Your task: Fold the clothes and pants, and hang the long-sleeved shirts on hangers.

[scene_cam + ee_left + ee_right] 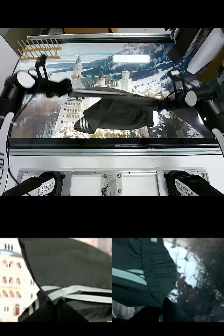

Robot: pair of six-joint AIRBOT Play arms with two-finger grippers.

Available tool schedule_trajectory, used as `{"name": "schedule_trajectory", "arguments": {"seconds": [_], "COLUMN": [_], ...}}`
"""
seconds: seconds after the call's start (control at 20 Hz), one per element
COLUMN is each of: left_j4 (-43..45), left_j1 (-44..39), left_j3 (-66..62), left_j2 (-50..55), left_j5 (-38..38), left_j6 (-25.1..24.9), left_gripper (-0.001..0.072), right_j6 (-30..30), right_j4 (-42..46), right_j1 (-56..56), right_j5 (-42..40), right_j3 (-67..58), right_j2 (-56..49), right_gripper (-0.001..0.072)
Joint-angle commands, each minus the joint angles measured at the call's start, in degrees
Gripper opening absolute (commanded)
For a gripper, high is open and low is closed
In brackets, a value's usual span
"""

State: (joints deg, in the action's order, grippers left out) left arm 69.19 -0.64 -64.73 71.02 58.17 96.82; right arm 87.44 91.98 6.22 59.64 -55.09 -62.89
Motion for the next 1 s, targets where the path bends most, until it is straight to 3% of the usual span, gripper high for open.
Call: {"name": "schedule_trajectory", "arguments": {"seconds": [0.0,0.2,0.45,0.5,0.55,0.6,0.8,0.95], "left_j4": [1.62,1.18,1.2,1.22,1.29,1.33,1.38,1.18], "left_j1": [-0.09,-0.11,-0.13,-0.13,-0.09,-0.09,-0.09,-0.35], "left_j3": [19.47,29.14,31.21,31.01,30.1,28.44,20.35,18.32], "left_j2": [-6.86,-8.09,-8.11,-8.11,-8.11,-8.22,-13.11,-17.77], "left_j5": [-7.96,-14.84,-15.3,-15.1,-14.62,-13.57,-8.22,-6.73], "left_j6": [0.02,0.07,0.07,0.04,0.04,0.04,0.04,0.09], "left_gripper": [0.0004,0.0003,0.0004,0.0049,0.0304,0.0503,0.0518,0.0517], "right_j6": [-0.42,-0.42,-0.15,1.33,1.81,1.77,0.83,0.37], "right_j4": [0.37,0.31,-3.76,-3.74,-3.65,-3.58,-1.18,-6.86], "right_j1": [3.3,7.69,9.86,9.84,9.75,9.46,2.84,-9.46], "right_j5": [0.24,-3.08,-5.77,-5.88,-5.18,-3.41,5.35,5.53], "right_j3": [11.19,17.59,18.4,18.29,17.73,16.59,10.47,10.45], "right_j2": [3.91,3.76,3.37,3.48,3.76,4.55,12.94,15.98], "right_gripper": [0.0009,0.0011,0.0028,0.0184,0.0423,0.0567,0.0586,0.0586]}}
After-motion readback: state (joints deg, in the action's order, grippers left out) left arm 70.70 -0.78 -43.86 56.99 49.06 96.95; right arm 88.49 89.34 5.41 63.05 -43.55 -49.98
